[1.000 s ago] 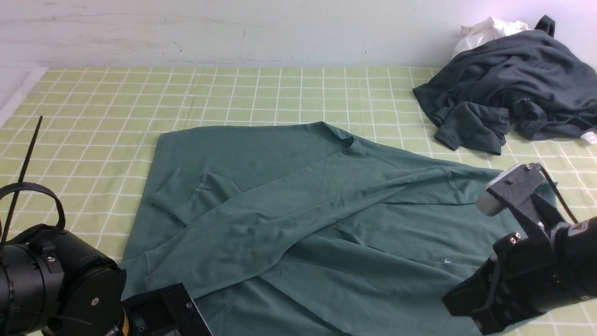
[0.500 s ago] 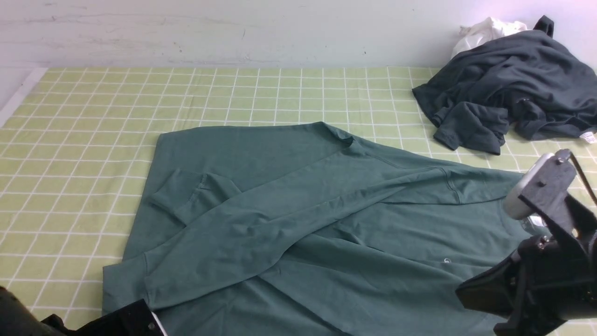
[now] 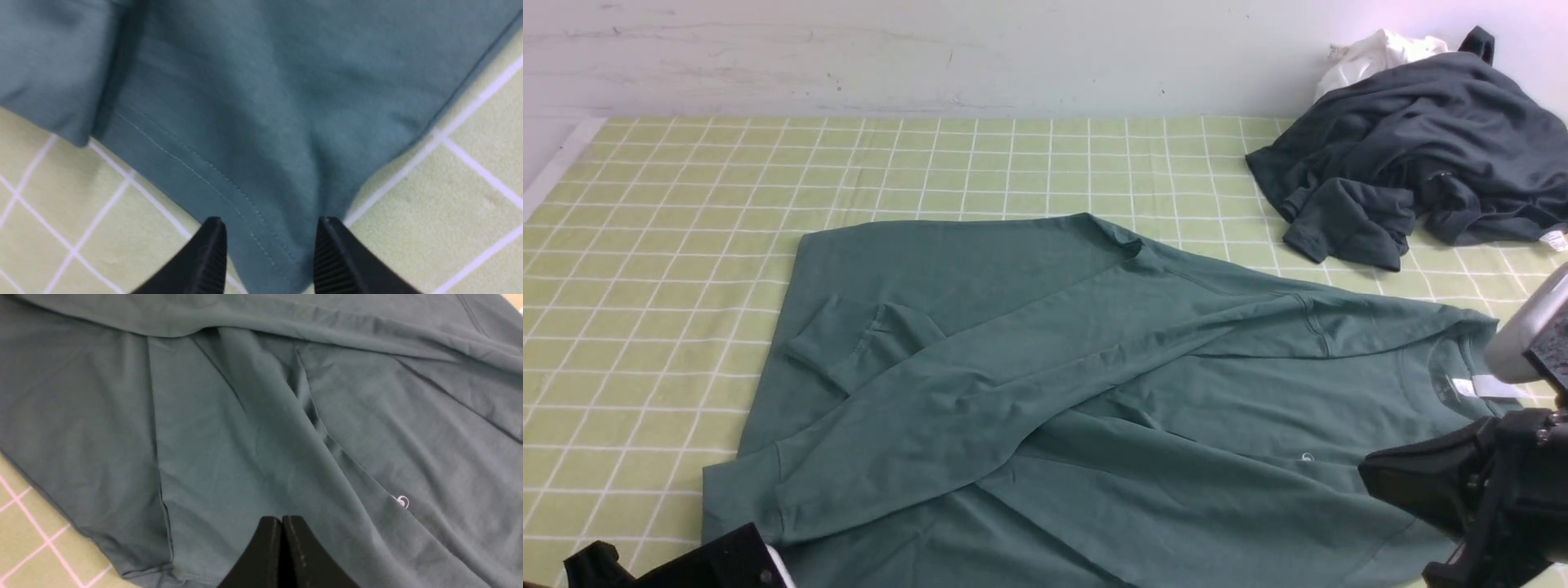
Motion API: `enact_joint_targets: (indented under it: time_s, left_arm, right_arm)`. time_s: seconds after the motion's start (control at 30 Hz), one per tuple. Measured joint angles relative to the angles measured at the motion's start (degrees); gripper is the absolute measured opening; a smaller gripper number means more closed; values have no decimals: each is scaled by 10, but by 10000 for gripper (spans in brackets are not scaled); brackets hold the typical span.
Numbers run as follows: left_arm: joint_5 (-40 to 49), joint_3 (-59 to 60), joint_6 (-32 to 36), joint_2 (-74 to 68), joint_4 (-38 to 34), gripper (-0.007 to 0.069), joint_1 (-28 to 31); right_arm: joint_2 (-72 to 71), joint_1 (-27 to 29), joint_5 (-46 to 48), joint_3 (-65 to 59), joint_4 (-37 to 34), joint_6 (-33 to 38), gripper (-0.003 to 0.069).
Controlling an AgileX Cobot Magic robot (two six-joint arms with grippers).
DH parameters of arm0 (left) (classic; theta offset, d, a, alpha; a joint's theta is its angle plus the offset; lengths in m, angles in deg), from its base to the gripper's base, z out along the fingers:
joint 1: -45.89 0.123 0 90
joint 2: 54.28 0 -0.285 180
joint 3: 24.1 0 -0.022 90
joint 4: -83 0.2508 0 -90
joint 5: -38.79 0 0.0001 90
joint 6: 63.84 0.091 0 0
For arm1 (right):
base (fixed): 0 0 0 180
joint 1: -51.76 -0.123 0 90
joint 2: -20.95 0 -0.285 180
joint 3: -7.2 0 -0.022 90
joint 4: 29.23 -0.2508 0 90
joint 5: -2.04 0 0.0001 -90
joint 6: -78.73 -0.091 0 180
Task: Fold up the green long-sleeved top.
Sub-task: Use both arms simultaneously to clamp the lower edge of the clothing fabric
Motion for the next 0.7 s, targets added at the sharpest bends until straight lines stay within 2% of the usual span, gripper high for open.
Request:
enact_joint_targets:
  time_s: [0.1,0.23,0.4,0.57,0.67,0.7]
  left_arm:
    - [-13,0,0,-20,-3,282,0]
    - [-4,-6,11,-41,-43,282,0]
    - [12,-10,85,-45,-62,282,0]
    - [-7,-10,98,-53,-54,279,0]
    - [-18,-11,98,-69,-47,249,0]
    - [-20,-13,98,-82,-45,209,0]
  right_arm:
    - [0,0,-10,0,-8,0,-10]
    - [0,0,-19,0,-13,0,-10]
    - [0,0,-20,0,-15,7,-10]
    - [0,0,-20,0,-23,11,-10]
    - [0,0,-20,0,-24,13,-10]
    - [0,0,-20,-1,-25,13,-10]
